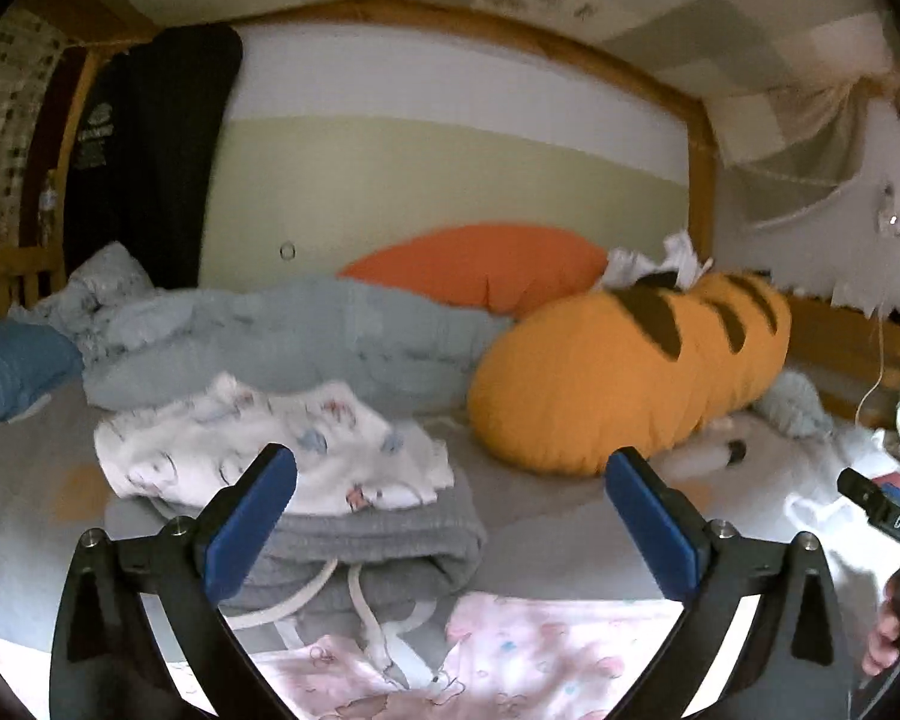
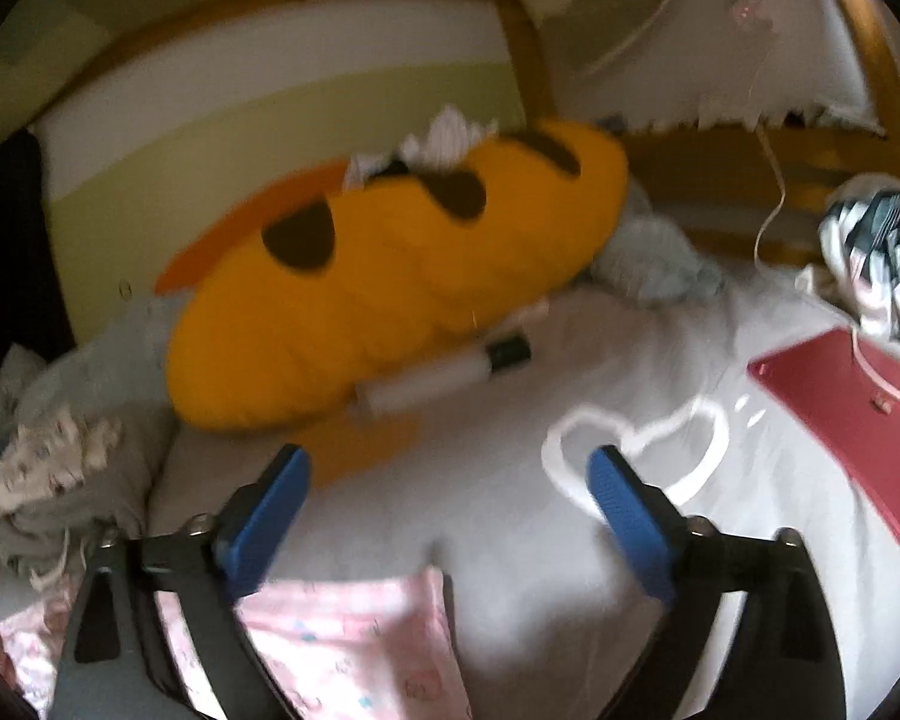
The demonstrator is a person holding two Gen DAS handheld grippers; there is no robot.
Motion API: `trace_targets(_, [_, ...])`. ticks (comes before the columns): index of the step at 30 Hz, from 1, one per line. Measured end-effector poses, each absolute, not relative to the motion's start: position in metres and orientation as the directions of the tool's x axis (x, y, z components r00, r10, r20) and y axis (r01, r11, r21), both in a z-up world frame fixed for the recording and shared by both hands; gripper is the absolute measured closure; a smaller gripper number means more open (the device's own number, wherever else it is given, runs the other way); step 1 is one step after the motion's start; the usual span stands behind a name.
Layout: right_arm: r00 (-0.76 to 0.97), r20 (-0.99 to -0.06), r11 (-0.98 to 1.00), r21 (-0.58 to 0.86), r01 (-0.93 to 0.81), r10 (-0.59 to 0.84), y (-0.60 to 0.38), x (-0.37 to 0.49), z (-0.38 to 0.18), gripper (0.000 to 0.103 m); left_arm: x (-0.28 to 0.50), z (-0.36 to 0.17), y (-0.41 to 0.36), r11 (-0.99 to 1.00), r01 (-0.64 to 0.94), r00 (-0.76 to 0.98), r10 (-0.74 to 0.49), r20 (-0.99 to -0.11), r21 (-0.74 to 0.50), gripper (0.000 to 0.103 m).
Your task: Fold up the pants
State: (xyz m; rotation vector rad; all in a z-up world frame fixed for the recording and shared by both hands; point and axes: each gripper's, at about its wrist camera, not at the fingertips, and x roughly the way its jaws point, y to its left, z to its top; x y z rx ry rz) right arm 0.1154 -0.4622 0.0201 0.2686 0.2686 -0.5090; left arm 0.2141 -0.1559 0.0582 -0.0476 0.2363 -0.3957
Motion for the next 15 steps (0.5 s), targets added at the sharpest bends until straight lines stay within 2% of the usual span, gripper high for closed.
trace_targets(6, [0.876,-0.195,0.858,0.193,0.475,-0.441,-0.447,0.096,0.038,0.001,0.178,0.089,-0.147,0.939,0.344,0.933,-0.345,-0.106,-0.028,0.001])
trace_targets(11, [0.896,-0.182,0.873,0.215,0.439,-0.405,-0.438,0.080,0.055,0.001,0.146,0.112,-0.140,0.924,0.376,0.923,-0.379,-0.056,-0.065,0.001])
trace_targets(15, [0.915,-0.121,0.895,0.197,0.401,-0.384,-0.415,0.054,0.078,0.001,0.113,0.132,-0.143,0.925,0.380,0.925,-0.380,-0.007,-0.007,0.001])
